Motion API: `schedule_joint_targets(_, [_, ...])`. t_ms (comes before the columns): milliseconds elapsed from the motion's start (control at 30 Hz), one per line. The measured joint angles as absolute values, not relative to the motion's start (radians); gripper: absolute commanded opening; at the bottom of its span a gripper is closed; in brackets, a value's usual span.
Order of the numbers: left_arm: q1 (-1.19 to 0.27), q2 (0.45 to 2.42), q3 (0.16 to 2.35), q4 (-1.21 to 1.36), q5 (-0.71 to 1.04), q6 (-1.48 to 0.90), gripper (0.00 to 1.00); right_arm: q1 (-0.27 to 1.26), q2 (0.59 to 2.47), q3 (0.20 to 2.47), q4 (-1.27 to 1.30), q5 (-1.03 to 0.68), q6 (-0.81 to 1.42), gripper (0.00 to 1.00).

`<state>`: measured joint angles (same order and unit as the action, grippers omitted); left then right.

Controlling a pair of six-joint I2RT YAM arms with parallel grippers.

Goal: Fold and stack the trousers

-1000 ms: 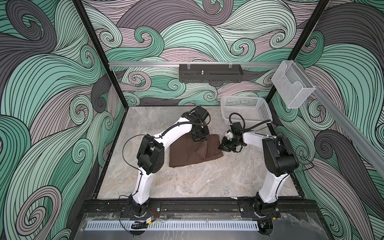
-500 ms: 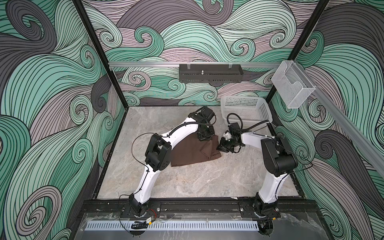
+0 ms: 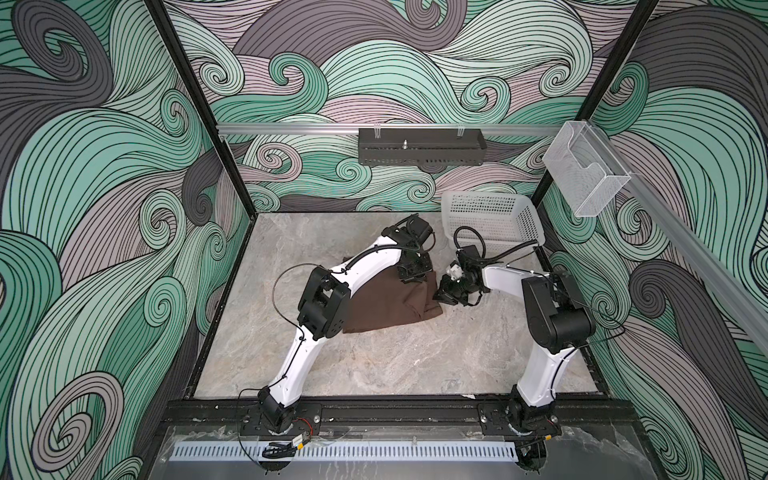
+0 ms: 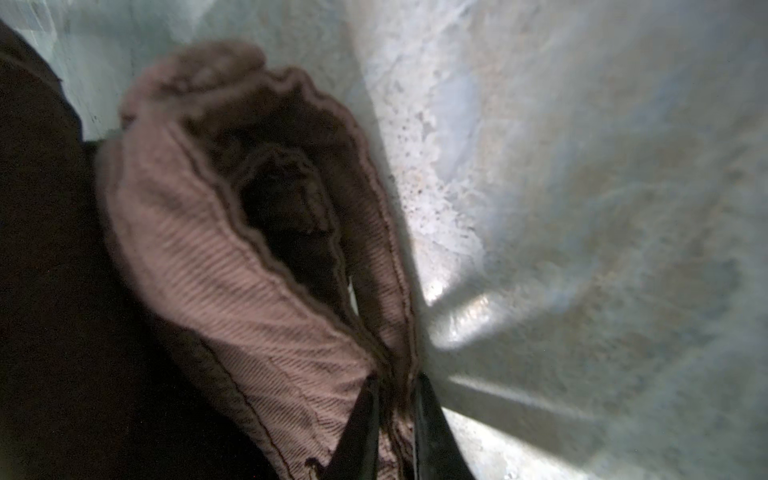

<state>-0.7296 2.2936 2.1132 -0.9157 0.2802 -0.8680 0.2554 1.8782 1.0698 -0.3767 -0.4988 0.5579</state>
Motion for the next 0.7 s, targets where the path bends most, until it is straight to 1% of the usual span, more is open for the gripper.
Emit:
schedule_joint_targets(300, [-0.730,2.335,2.115,-0.889,0.301,-0.891,0.00,0.255,1.878,1.070,-0.377,-0.498,0.558,0.15])
schedule_joint_targets(333, [-0.730,2.335,2.115,-0.888,0.302,-0.893,0.04,0.255,1.878,1.070,-0.377,-0.498,0.558,0.15])
schedule_joint_targets(400, [-0.730,2.335,2.115,-0.886,0.305,-0.896,0.17,0.256,1.876,1.070,-0.379,-0.498,0.558,0.16])
schedule_joint_targets(500, [-0.730,2.335,2.115,-0.869,0.323,-0.899,0.36,0.258,1.859,1.068,-0.398,-0.484,0.557,0.25])
schedule_joint_targets(533, [-0.730,2.335,2.116,-0.859,0.329,-0.902,0.41,0.259,1.844,1.066,-0.411,-0.473,0.558,0.27])
schedule_joint_targets(633, [-0.731,2.327,2.116,-0.834,0.342,-0.901,0.49,0.258,1.759,1.057,-0.462,-0.421,0.556,0.35])
schedule_joint_targets(700, [-0.731,2.310,2.115,-0.832,0.346,-0.897,0.51,0.254,1.674,1.058,-0.501,-0.367,0.554,0.36])
